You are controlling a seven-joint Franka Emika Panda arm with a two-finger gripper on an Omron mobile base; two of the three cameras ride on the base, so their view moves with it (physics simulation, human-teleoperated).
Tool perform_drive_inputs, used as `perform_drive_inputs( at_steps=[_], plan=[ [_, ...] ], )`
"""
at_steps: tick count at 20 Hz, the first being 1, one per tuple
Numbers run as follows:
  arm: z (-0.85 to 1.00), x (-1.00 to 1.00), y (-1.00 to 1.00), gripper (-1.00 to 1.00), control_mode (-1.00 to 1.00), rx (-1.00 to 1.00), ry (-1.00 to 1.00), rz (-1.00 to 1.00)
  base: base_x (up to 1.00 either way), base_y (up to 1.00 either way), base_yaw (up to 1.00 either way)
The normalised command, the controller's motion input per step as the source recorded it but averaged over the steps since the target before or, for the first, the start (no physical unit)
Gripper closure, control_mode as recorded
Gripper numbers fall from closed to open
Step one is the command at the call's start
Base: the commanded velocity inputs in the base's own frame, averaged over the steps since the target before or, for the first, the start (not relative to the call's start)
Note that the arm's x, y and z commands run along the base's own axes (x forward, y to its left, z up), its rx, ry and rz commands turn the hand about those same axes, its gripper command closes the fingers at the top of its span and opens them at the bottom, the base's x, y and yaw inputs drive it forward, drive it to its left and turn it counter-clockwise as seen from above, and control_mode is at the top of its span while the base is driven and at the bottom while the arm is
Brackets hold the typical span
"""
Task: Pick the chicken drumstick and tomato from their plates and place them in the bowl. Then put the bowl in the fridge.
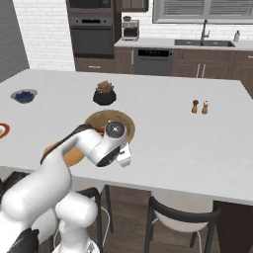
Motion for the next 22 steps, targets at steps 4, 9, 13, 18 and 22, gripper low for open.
perform_drive_inputs(
  at_steps=[4, 9, 13, 18, 22],
  plan=[
    [0.86, -0.26, 0.0, 1.0, -1.0, 0.0, 0.13, -0.3, 0.0, 0.0, 0.0],
    [0.6, -0.24, 0.0, 1.0, -1.0, 0.0, 0.07, -0.23, 0.0, 0.0, 0.0],
    [0.68, -0.15, 0.0, 1.0, -1.0, 0.0, 0.11, -0.16, 0.0, 0.0, 0.0],
    [0.61, -0.59, 0.0, 1.0, -1.0, 0.0, 0.01, -0.07, 0.0, 0.0, 0.0],
    [0.42, -0.76, 0.01, 1.0, -1.0, 0.02, -0.02, -0.01, 0.0, 0.0, 0.0]
  ],
)
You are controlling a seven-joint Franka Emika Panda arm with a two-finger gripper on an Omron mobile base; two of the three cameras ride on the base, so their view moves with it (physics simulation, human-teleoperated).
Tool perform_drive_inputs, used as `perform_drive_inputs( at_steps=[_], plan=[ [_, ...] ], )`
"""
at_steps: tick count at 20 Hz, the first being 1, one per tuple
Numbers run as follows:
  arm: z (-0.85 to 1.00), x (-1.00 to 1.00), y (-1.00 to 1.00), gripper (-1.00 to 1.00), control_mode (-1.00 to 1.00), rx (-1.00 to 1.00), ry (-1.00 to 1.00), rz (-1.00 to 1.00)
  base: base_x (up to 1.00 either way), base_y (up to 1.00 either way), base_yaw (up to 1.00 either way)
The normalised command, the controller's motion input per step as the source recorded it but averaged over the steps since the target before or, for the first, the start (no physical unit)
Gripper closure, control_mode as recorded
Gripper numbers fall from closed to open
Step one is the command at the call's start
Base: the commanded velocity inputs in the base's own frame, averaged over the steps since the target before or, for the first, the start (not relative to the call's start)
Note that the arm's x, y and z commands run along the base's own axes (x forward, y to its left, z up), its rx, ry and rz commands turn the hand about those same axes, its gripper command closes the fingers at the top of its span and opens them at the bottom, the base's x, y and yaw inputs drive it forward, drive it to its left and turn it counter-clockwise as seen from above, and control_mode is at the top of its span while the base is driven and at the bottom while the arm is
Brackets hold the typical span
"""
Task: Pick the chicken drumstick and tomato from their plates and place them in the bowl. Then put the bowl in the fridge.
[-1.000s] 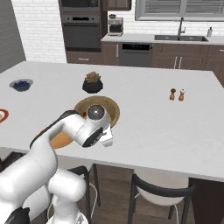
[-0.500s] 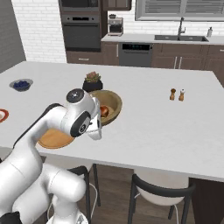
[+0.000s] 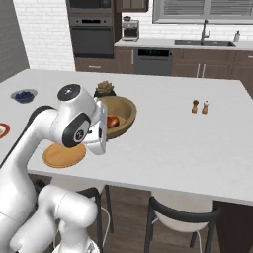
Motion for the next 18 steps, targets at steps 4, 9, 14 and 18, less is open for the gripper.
perform_drive_inputs(
  at_steps=[4, 9, 14, 18],
  plan=[
    [0.26, -0.75, 0.0, 1.0, -1.0, 0.04, 0.0, 0.0, 0.0, 0.0, 0.0],
    [0.21, -0.72, 0.16, 1.0, -1.0, 0.01, 0.0, -0.01, 0.0, 0.0, 0.0],
    [0.0, 0.0, 0.0, 1.0, 1.0, 0.0, 0.0, 0.0, -0.82, -0.11, -0.11],
    [0.0, 0.0, 0.0, 1.0, 1.0, 0.0, 0.0, 0.0, -0.91, -0.7, -0.31]
  ],
)
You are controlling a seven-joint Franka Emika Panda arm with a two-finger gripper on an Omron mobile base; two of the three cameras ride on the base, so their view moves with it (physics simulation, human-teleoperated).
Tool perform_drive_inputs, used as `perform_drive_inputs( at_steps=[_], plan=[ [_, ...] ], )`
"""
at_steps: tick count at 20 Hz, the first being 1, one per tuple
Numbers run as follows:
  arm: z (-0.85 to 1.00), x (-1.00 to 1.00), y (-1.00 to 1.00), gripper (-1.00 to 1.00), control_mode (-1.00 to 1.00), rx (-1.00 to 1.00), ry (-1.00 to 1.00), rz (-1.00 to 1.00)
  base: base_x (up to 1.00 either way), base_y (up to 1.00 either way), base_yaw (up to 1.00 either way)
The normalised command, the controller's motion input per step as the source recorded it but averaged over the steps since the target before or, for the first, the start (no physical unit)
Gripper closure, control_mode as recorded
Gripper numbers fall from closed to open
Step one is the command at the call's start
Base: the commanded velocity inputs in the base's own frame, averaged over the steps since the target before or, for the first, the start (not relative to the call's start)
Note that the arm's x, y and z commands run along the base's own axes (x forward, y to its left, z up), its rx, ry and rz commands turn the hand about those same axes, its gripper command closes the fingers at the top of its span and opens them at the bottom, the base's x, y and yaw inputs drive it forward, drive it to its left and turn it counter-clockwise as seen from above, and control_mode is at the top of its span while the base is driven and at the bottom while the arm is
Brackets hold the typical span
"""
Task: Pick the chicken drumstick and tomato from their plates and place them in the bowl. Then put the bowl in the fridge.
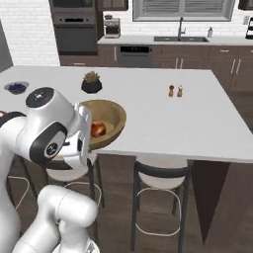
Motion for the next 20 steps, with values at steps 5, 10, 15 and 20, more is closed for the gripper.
perform_drive_inputs(
  at_steps=[5, 10, 15, 20],
  plan=[
    [0.0, 0.0, 0.0, 1.0, 1.0, 0.0, 0.0, 0.0, -0.18, -0.63, -0.55],
    [0.0, 0.0, 0.0, 1.0, 1.0, 0.0, 0.0, 0.0, 0.0, -0.39, -0.82],
    [0.0, 0.0, 0.0, 1.0, 1.0, 0.0, 0.0, 0.0, 0.0, -0.29, -0.86],
    [0.0, 0.0, 0.0, 1.0, 1.0, 0.0, 0.0, 0.0, 0.12, -0.24, -0.8]
  ],
)
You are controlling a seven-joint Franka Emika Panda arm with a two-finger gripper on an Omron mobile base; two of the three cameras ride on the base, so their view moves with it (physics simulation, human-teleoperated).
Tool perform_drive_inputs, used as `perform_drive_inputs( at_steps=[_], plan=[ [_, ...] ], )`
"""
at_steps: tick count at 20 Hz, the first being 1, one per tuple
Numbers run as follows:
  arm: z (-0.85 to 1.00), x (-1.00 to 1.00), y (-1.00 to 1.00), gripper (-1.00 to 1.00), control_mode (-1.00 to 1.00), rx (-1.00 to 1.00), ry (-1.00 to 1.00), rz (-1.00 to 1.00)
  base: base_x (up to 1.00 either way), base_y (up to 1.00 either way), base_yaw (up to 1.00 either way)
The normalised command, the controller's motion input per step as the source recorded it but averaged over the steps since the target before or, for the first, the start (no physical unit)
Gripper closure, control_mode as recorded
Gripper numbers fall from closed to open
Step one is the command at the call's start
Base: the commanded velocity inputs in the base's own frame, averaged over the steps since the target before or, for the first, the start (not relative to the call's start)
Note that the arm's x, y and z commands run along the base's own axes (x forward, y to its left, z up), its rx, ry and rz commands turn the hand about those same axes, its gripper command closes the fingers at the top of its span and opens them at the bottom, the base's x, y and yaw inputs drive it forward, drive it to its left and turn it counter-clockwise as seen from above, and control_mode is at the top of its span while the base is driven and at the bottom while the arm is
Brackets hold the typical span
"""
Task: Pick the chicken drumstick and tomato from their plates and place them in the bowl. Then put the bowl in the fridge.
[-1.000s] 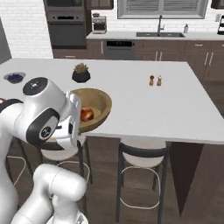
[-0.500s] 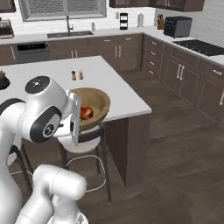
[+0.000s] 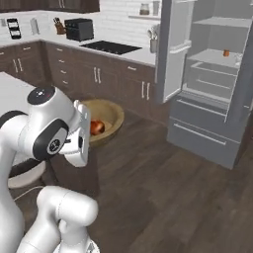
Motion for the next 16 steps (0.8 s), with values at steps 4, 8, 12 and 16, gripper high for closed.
perform_drive_inputs(
  at_steps=[4, 8, 12, 16],
  plan=[
    [0.0, 0.0, 0.0, 1.0, 1.0, 0.0, 0.0, 0.0, 0.65, 0.06, -0.72],
    [0.0, 0.0, 0.0, 1.0, 1.0, 0.0, 0.0, 0.0, 1.0, 0.09, -0.52],
    [0.0, 0.0, 0.0, 1.0, 1.0, 0.0, 0.0, 0.0, 1.0, 0.53, -0.51],
    [0.0, 0.0, 0.0, 1.0, 1.0, 0.0, 0.0, 0.0, 1.0, 0.67, -0.41]
  ],
)
